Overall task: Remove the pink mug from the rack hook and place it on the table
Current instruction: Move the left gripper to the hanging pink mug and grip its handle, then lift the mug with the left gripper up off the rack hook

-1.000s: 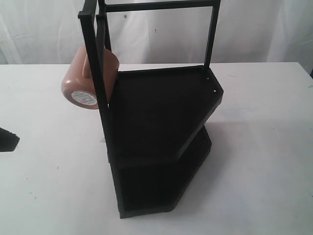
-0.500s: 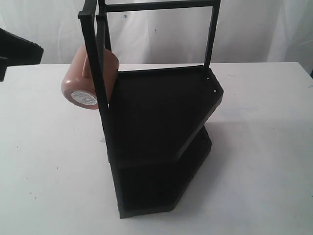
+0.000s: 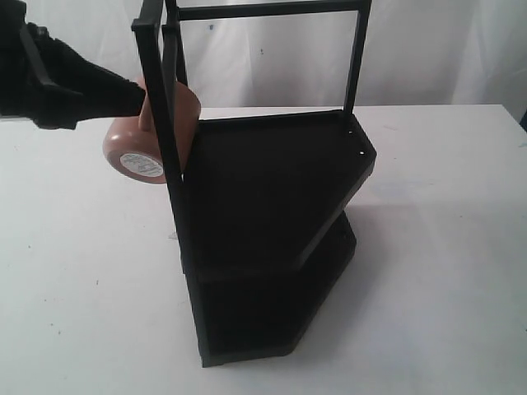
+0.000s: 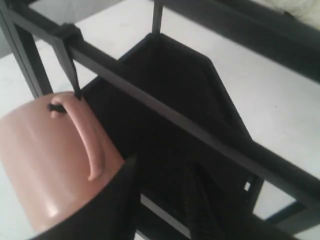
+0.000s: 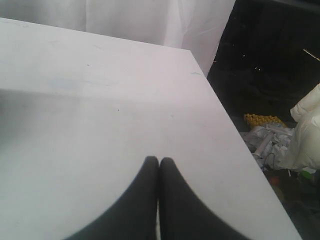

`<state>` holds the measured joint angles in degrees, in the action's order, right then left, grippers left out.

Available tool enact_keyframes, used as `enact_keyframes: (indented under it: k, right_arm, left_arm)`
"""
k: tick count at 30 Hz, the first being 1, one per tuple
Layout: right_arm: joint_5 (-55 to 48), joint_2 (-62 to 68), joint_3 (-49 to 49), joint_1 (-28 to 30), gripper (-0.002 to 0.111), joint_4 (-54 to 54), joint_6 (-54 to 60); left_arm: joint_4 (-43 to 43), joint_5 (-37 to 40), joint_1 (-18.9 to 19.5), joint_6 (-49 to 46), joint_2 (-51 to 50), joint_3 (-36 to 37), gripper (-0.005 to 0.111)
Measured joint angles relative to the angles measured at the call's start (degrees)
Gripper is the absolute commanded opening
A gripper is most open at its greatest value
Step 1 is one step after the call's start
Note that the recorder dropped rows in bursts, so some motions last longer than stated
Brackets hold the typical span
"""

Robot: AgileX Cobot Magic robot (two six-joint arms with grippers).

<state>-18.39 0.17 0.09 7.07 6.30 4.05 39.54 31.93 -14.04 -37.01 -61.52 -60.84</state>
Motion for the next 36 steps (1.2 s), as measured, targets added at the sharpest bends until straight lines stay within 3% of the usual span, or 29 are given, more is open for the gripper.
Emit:
enact_keyframes:
  k: [14,21,36]
  right_arm:
    - [0.0,0.0,0.0,0.0,0.0,0.0,0.0]
    - [0.0,0.0,0.0,0.0,0.0,0.0,0.0]
    - [0.0,0.0,0.0,0.0,0.0,0.0,0.0]
  left_arm:
    - [0.81,-9.25,0.0,-6.01,-4.06,-0.25,0.037]
    - [0.81,-10.69,0.0,-9.11,-6.22,-0.25,0.062]
    - [1.22,-10.27,0.0,-9.57,-7.4,-0.25,0.062]
